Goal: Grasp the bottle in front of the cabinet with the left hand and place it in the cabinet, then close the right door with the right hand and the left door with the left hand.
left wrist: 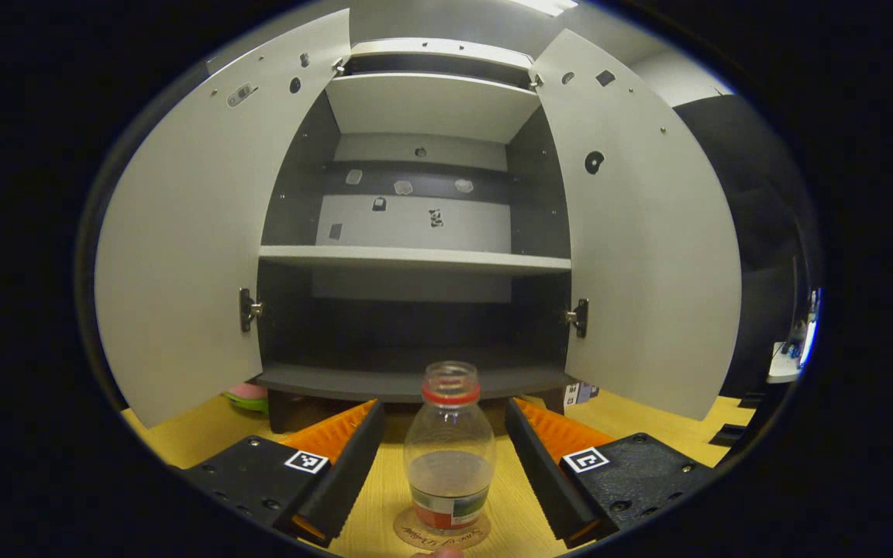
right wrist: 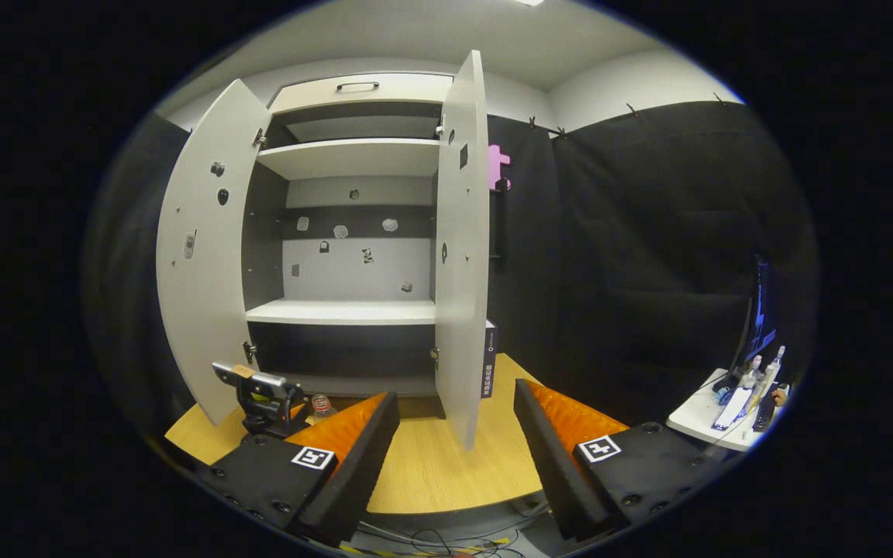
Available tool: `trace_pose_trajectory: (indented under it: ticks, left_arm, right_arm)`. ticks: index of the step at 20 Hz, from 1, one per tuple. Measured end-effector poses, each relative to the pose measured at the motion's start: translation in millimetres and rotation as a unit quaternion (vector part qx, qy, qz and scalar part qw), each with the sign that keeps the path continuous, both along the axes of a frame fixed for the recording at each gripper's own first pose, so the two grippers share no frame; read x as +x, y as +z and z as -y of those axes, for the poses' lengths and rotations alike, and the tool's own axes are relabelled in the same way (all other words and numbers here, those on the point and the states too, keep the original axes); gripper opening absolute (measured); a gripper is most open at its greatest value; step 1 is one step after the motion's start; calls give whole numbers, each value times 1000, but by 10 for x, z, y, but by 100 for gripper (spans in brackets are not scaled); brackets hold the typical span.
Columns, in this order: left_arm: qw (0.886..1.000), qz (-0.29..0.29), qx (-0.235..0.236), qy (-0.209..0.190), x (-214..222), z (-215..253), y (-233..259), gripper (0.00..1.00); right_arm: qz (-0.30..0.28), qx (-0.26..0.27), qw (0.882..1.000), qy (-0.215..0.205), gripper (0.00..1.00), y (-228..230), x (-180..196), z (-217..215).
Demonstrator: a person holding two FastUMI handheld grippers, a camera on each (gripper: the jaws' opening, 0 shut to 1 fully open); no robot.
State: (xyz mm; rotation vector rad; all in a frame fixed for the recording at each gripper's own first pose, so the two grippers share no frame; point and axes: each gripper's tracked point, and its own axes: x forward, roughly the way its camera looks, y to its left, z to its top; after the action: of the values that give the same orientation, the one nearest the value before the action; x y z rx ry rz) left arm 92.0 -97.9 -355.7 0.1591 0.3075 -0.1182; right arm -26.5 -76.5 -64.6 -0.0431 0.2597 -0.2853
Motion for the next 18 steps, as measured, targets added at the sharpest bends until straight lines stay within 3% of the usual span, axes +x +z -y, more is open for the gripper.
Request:
trace_pose_trajectory:
  ticks: [6, 9, 10, 11, 15, 18]
  left_arm:
    - [998, -46, -30, 41, -62, -154, -467, 95]
    - [998, -44, -34, 39, -66, -128, -471, 94]
    - [998, -42, -26, 46, -82, -160, -424, 92]
    - [997, -45, -22, 53, -103, -194, -392, 73]
    - [994, -71, -35, 76, -222, -242, 26, 71]
    - [993, -51, -54, 92, -278, -264, 685, 71]
  right_arm:
    - [-7, -6, 1000, 1, 98, -11, 88, -1]
    - [-5, -6, 1000, 16, 98, -9, 198, 48]
    - [-2, -3, 1000, 23, 98, -12, 239, 61]
    - [1, 1, 1000, 31, 98, -7, 294, 78]
    - [16, 5, 997, 75, 98, 27, 489, 181]
    - [22, 16, 993, 112, 98, -23, 596, 236]
